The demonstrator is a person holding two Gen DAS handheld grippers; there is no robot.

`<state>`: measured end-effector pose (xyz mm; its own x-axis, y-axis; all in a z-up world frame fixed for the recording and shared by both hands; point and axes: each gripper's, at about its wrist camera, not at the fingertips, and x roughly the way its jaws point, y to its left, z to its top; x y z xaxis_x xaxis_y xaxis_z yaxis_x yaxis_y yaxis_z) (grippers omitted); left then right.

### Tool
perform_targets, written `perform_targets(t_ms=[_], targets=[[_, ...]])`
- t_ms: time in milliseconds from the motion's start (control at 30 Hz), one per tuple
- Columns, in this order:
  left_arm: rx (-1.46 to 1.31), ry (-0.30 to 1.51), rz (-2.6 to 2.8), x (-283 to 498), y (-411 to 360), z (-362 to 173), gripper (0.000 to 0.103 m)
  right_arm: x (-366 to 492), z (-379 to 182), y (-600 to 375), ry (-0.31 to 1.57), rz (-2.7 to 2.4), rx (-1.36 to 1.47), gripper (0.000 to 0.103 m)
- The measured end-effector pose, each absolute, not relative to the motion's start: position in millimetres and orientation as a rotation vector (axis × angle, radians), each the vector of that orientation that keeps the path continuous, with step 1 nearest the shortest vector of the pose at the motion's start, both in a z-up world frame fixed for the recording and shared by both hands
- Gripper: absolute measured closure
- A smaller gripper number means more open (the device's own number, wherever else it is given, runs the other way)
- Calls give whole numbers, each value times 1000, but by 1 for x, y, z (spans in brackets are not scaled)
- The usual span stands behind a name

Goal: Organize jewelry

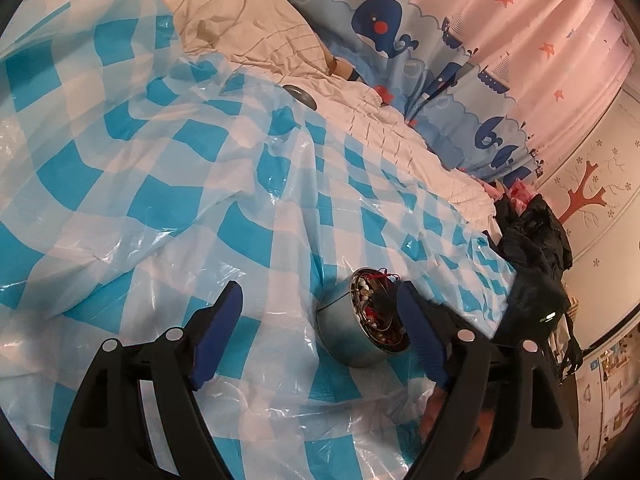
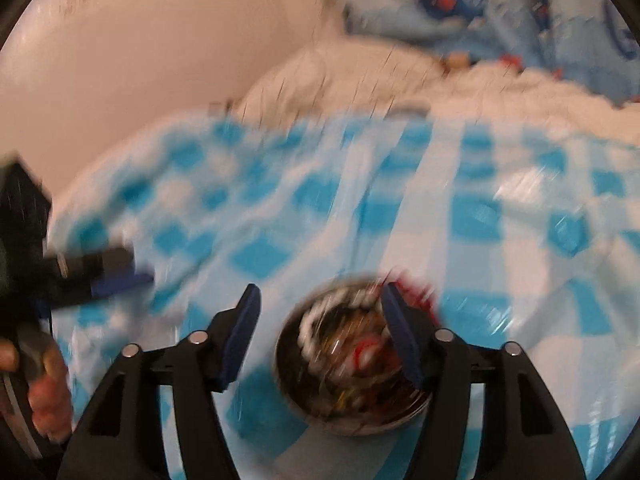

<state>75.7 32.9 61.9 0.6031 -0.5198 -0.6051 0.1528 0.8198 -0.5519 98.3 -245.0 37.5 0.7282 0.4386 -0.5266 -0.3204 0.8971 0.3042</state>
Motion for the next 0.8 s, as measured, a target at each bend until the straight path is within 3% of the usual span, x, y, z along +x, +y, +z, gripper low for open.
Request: perform_targets(t_ms=[67,200,567,800], targets=[[-481,841,-405,74,32,62,26,102,42,-255,580,357,221,25],[-474,854,-407,74,28,59,26,122,21,-258,694,410,271,25],[-461,870,-413,74,20,55,26,110,26,-242,672,448,184,24],[-461,879,-411,74,20,52,25,114,6,-216,806,507,89,24]])
